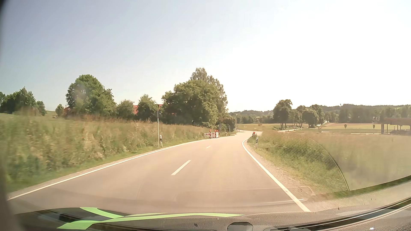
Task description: Follow the waypoints while adhering to traffic rules and regulations
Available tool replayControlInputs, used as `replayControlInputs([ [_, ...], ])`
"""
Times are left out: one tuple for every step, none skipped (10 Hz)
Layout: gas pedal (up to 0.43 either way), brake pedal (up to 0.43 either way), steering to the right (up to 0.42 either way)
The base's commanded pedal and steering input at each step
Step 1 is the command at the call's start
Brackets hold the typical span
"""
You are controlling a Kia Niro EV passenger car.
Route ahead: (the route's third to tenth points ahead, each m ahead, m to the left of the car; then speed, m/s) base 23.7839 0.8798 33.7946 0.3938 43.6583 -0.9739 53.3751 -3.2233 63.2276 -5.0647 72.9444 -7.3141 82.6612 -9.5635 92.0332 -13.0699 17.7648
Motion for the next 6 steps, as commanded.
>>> replayControlInputs([
  [0.067, 0.0, 0.012],
  [0.059, 0.0, 0.011],
  [0.059, 0.0, 0.011],
  [0.059, 0.0, 0.011],
  [0.059, 0.0, 0.011],
  [0.059, 0.0, 0.012],
])
